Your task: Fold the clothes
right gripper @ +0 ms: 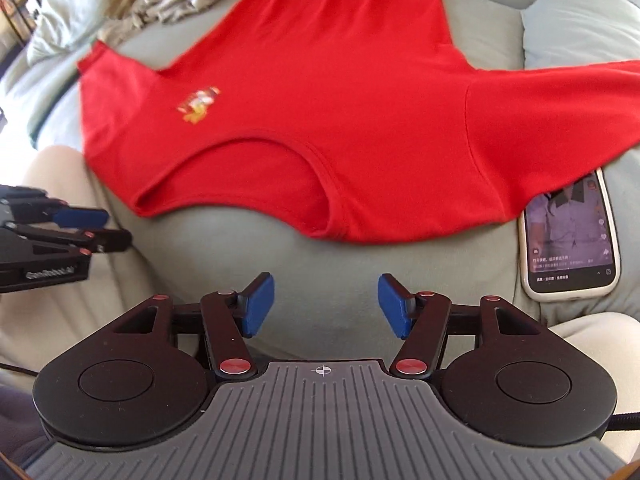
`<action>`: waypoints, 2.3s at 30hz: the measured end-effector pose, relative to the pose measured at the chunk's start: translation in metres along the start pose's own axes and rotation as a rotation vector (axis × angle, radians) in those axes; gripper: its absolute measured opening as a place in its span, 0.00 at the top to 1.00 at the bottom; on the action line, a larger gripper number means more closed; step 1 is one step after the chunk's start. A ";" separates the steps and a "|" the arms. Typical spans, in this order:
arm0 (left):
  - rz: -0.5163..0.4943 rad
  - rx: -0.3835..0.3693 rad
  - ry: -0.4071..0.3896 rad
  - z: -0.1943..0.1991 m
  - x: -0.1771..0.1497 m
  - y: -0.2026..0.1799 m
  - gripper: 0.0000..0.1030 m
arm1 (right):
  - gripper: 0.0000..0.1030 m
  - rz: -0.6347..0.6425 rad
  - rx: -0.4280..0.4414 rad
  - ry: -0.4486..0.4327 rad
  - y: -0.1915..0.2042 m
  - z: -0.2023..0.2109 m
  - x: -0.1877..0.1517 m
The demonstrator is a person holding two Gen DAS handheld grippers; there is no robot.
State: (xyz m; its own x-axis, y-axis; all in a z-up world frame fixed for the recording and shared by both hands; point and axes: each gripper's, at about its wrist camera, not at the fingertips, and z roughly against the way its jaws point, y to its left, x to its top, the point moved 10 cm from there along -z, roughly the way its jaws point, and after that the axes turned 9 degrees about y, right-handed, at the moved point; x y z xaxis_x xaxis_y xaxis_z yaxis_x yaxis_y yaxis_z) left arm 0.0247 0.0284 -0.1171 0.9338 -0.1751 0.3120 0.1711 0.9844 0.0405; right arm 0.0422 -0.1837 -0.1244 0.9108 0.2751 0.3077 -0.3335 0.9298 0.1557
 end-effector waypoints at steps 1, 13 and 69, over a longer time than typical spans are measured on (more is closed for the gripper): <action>0.004 0.006 -0.025 0.008 0.005 0.004 0.61 | 0.38 -0.003 0.015 -0.032 0.000 0.012 0.004; 0.234 -0.080 -0.365 0.081 0.132 0.082 0.46 | 0.16 -0.237 0.180 -0.463 -0.052 0.140 0.128; 0.481 -0.116 -0.331 -0.093 0.357 0.218 0.67 | 0.53 -0.458 -0.047 -0.521 -0.229 -0.085 0.427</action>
State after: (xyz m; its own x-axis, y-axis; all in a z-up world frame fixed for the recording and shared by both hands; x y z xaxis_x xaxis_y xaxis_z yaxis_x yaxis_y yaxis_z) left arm 0.4249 0.1791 -0.0847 0.7706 0.3227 0.5495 -0.1961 0.9405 -0.2773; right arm 0.5282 -0.2584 -0.1088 0.7178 -0.2899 0.6331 0.0784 0.9371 0.3402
